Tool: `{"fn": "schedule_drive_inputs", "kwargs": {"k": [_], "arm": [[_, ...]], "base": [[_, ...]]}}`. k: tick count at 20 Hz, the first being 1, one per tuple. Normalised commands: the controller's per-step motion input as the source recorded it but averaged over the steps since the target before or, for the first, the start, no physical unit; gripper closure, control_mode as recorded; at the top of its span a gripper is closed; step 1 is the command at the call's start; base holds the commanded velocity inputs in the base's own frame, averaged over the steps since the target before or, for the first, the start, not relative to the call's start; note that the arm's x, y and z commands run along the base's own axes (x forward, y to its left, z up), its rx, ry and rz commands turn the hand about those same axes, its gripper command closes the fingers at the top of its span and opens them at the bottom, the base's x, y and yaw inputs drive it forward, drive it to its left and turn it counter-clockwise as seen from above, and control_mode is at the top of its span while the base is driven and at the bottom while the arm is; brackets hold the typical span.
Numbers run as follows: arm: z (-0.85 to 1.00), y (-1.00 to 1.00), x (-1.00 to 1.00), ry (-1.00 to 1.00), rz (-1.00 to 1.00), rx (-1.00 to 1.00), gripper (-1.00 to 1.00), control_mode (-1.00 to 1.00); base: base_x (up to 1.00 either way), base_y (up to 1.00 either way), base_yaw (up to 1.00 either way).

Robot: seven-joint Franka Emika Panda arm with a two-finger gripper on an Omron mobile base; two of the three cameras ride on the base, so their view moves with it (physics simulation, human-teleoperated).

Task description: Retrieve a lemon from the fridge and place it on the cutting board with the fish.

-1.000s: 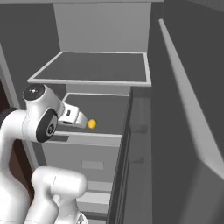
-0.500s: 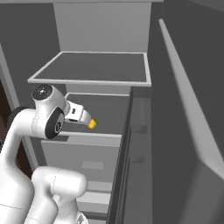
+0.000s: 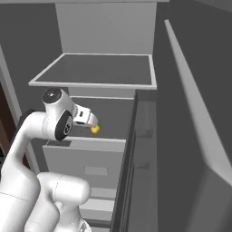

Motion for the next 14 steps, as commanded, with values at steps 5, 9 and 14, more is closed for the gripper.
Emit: {"fn": "schedule_drive_inputs", "kwargs": {"k": [5,9,14], "arm": [[-0.30,0.00,0.34,0.00,0.00,0.00,-1.00,-1.00],[-0.32,0.00,0.35,0.00,0.00,0.00,-1.00,-1.00],[-0.32,0.01,0.39,0.00,0.00,0.00,-1.00,-1.00]], "base": [[0.00,0.00,0.00],[0.00,0.00,0.00],[0.00,0.00,0.00]]}}
